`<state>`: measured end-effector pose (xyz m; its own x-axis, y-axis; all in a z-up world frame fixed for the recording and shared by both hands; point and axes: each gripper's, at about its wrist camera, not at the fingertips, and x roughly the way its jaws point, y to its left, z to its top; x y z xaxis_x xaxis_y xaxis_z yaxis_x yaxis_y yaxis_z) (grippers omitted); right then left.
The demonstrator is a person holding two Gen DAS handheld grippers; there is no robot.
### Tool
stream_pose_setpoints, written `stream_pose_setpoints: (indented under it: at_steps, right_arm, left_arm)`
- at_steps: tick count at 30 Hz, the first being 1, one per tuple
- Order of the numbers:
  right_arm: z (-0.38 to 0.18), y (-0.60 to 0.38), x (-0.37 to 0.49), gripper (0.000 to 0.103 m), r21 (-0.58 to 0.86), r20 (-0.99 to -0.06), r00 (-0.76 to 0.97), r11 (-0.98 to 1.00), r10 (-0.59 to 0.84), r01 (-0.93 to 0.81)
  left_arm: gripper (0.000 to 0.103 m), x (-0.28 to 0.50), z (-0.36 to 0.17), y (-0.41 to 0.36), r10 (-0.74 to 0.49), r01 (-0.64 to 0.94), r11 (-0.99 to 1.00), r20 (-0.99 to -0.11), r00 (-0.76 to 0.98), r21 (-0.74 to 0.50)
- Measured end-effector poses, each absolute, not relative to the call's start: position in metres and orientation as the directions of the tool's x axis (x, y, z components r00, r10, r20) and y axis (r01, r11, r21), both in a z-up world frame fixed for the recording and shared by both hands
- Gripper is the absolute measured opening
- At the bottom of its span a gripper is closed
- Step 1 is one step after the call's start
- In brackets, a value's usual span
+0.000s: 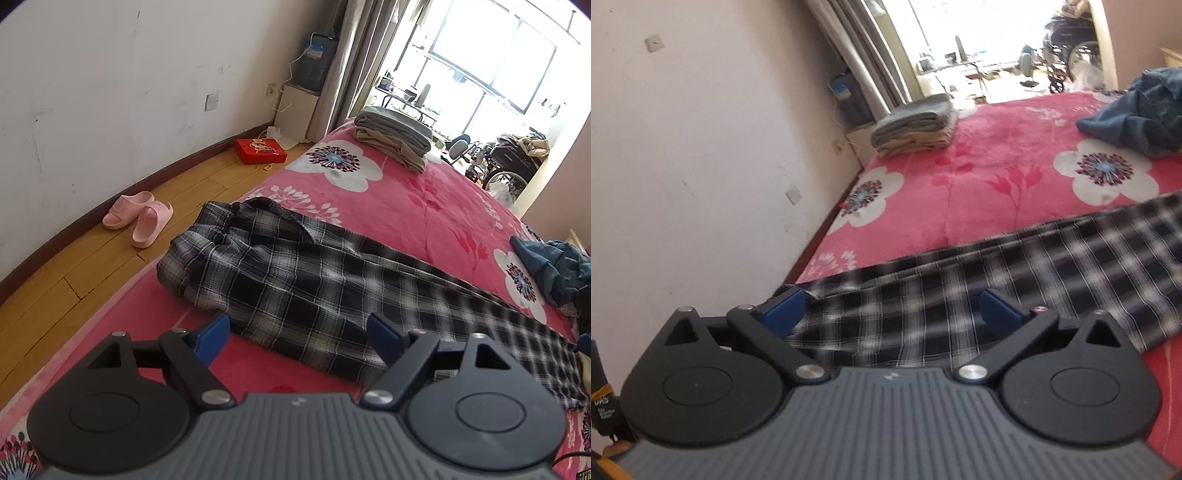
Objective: Fold clothes
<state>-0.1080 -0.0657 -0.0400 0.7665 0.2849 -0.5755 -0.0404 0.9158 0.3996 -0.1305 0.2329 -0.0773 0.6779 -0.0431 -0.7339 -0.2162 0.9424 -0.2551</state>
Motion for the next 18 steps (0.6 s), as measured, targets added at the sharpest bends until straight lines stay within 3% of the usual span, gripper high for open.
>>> stream_pose_setpoints:
  at_steps: [5, 10, 13, 18]
  right_arm:
    - [-0.042, -0.065, -0.106, 0.102, 0.366, -0.6, 0.762, 0.93, 0.243, -0.009]
    - [-0.045, -0.053, -0.11, 0.102, 0.206, -0.624, 0.762, 0.977, 0.175, -0.056]
    - [-0.048, -0.046, -0.108, 0.102, 0.159, -0.642, 0.736, 0.977, 0.213, -0.145]
    - [-0.049, -0.035, -0.088, 0.102, 0.252, -0.652, 0.666, 0.932, 0.363, -0.261]
  left_arm:
    - [0.084, -0.132, -0.08, 0.238, -0.034, -0.236, 0.937, -0.74, 0.671, -0.256]
    - [0.084, -0.134, -0.086, 0.248, -0.013, -0.281, 0.924, -0.753, 0.657, -0.261]
    - [0.084, -0.135, -0.092, 0.262, 0.008, -0.324, 0.907, -0.76, 0.65, -0.268]
    - [0.084, -0.128, -0.103, 0.301, 0.032, -0.412, 0.857, -0.765, 0.643, -0.309]
